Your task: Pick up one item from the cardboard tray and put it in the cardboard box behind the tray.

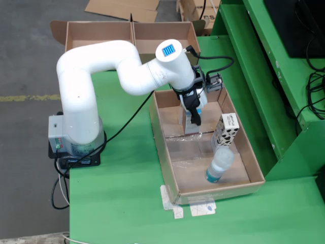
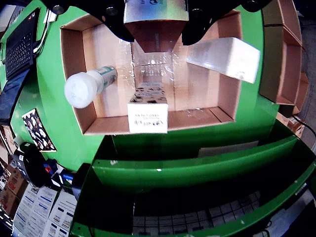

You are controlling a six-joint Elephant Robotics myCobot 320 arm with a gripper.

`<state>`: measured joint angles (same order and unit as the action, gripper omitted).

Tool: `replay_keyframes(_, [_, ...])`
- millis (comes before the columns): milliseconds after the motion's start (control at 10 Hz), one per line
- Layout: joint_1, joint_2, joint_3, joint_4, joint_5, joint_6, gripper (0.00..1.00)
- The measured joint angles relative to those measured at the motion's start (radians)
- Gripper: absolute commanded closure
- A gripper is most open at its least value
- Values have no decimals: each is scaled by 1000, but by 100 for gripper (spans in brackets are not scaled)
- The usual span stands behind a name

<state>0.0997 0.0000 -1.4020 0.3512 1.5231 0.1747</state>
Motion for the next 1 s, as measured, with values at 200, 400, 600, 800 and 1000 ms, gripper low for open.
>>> replay_keyframes(200, [15, 38, 98, -95, 5, 17, 100])
replay_keyframes(400, [41, 46, 184, -178, -8, 17, 100])
replay_keyframes(600, [43, 8, 285, -275, -15, 20, 100])
replay_keyframes(800, [66, -77, 376, -371, -41, 31, 100])
replay_keyframes(1000, [83, -162, 486, -480, -60, 40, 100])
